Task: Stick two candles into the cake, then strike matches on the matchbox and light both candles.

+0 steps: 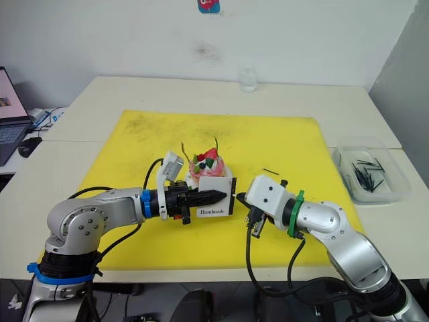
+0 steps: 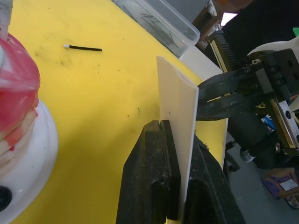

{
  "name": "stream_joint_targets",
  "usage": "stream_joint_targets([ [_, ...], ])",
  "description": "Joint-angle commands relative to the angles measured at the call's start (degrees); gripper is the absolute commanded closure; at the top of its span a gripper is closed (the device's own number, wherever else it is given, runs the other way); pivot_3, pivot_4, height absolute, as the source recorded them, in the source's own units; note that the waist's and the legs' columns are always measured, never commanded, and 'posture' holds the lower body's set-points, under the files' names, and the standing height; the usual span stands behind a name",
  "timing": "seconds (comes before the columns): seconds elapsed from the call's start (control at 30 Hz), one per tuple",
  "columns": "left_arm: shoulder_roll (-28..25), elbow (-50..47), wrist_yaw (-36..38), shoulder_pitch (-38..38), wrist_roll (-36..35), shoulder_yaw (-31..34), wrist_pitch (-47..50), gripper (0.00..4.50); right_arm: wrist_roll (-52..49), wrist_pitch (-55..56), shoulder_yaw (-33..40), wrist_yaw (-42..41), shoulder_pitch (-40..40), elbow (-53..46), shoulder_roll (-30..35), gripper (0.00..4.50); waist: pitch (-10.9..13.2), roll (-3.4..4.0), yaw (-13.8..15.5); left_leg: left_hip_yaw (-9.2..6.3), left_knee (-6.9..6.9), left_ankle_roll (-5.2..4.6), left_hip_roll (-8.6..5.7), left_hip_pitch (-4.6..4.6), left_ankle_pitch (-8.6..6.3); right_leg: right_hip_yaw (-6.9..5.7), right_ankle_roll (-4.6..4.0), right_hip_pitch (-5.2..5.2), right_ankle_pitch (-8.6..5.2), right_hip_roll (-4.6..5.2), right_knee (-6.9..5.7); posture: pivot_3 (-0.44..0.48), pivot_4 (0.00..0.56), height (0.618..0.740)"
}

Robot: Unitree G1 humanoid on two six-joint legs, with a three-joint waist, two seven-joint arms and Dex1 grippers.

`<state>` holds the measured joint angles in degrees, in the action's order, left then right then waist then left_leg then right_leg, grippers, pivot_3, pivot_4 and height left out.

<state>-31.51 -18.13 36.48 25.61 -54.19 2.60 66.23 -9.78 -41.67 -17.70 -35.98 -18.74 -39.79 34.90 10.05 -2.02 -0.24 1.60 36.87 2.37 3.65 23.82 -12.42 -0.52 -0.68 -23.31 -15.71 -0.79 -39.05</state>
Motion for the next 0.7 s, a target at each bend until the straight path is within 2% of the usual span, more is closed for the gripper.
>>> stream_joint_targets([
  [0.03,0.7,-2.7,-0.1,1.1,-2.3,1.2,0.1,4.5,1.2,1.1,-1.0,-0.2,-0.2,-0.1,0.4,4.47,0.0,0.0,0.0,0.0,0.0,0.0,0.0,0.0,0.0,0.0,0.0,0.0,0.0,0.0,0.0,0.0,0.15,0.74],
  [0.3,2.1,-4.2,-0.1,2.0,-3.4,0.5,0.2,4.5,3.1,2.9,-3.8,-2.2,-1.7,2.4,0.5,4.47,0.0,0.0,0.0,0.0,0.01,0.0,-0.01,0.0,0.0,0.0,0.0,0.0,0.0,0.0,0.0,0.0,0.15,0.74],
  [0.43,2.7,-4.8,-0.2,4.3,-2.3,0.4,-1.6,4.5,4.0,5.7,-6.4,-6.7,-2.3,3.9,2.7,4.47,0.0,0.0,0.0,0.01,0.01,0.0,-0.01,0.0,0.0,0.01,0.0,0.0,0.0,0.0,0.0,0.0,0.15,0.74],
  [0.6,-1.0,-4.0,1.6,9.8,0.8,2.0,-5.1,4.5,3.1,9.7,-5.6,-13.5,-0.6,2.2,8.7,4.47,0.0,-0.04,0.2,-0.02,0.02,0.0,-0.04,0.05,0.0,-0.05,0.0,0.01,0.0,-0.02,0.04,0.0,0.15,0.74],
  [0.7,-5.8,-2.5,3.0,13.0,0.8,5.0,-5.5,4.5,1.0,10.8,-0.7,-16.3,-0.1,1.9,12.0,4.47,0.0,-0.04,-0.3,0.04,0.01,0.0,-0.05,0.0,0.0,0.06,0.01,0.01,0.0,-0.01,0.04,0.0,0.15,0.74],
])
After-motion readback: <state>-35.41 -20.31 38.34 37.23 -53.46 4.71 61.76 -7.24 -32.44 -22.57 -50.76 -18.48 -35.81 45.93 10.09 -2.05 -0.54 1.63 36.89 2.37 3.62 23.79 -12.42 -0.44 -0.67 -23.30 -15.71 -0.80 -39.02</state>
